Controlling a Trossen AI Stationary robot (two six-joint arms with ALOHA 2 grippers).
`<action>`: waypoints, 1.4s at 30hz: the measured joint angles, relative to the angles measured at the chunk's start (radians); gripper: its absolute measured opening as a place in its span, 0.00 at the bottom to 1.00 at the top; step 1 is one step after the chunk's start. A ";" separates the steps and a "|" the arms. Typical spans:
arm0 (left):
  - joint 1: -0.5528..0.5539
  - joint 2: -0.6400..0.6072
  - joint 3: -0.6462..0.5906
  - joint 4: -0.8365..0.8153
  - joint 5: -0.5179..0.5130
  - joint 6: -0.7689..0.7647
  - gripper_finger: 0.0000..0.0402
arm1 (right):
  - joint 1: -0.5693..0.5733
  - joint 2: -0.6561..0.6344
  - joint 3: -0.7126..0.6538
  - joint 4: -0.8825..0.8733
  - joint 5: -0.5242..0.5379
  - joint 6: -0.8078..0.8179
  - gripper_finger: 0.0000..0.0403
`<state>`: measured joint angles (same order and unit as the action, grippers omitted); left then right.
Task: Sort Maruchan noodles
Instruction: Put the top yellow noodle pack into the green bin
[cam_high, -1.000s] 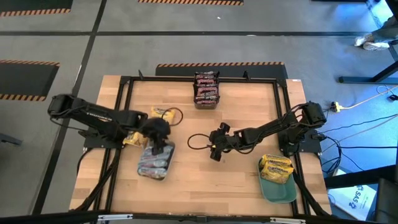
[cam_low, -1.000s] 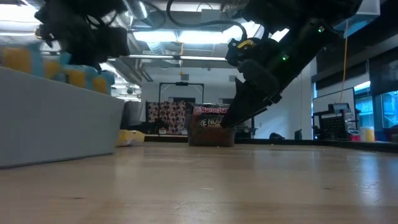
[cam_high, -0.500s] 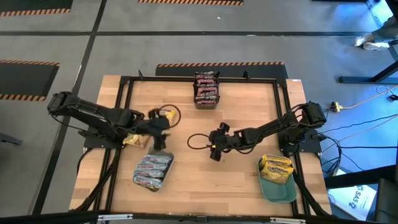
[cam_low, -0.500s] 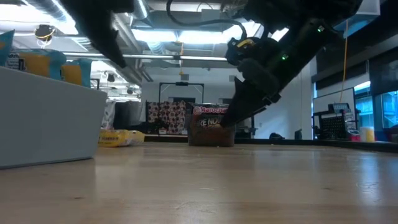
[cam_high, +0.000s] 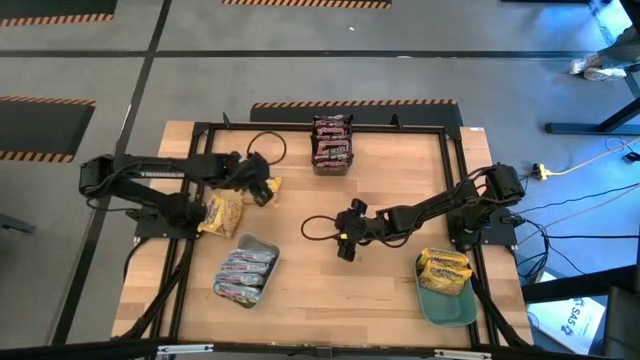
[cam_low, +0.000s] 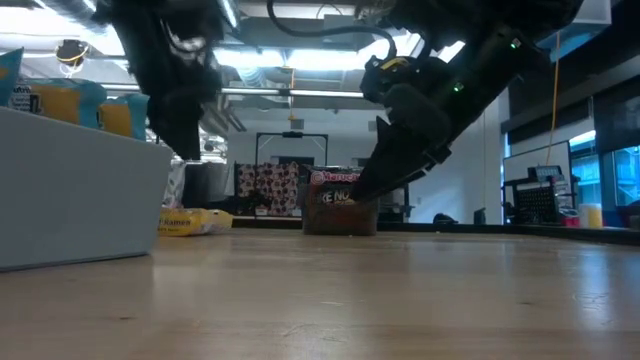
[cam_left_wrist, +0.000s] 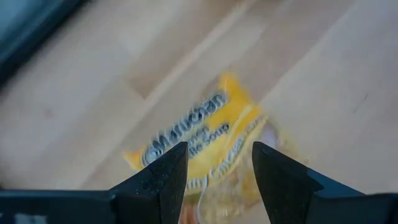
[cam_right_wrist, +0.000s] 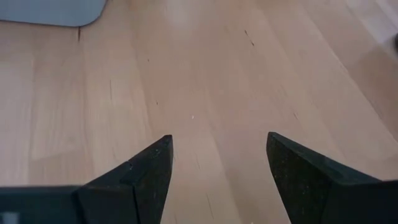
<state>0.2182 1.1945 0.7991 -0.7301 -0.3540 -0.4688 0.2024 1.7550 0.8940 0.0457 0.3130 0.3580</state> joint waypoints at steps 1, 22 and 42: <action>0.022 0.005 -0.015 -0.001 0.026 0.001 0.43 | 0.000 0.000 0.000 0.004 0.000 0.000 0.60; -0.075 0.293 -0.091 0.492 0.290 0.110 0.43 | 0.071 -0.129 0.001 -0.126 0.046 -0.017 0.60; -0.328 0.638 0.108 0.870 0.331 0.257 0.43 | 0.073 -0.201 -0.116 -0.188 0.044 0.240 0.60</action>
<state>-0.1096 1.8326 0.9072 0.1400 -0.0227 -0.2122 0.2757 1.5536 0.7780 -0.1426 0.3568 0.5985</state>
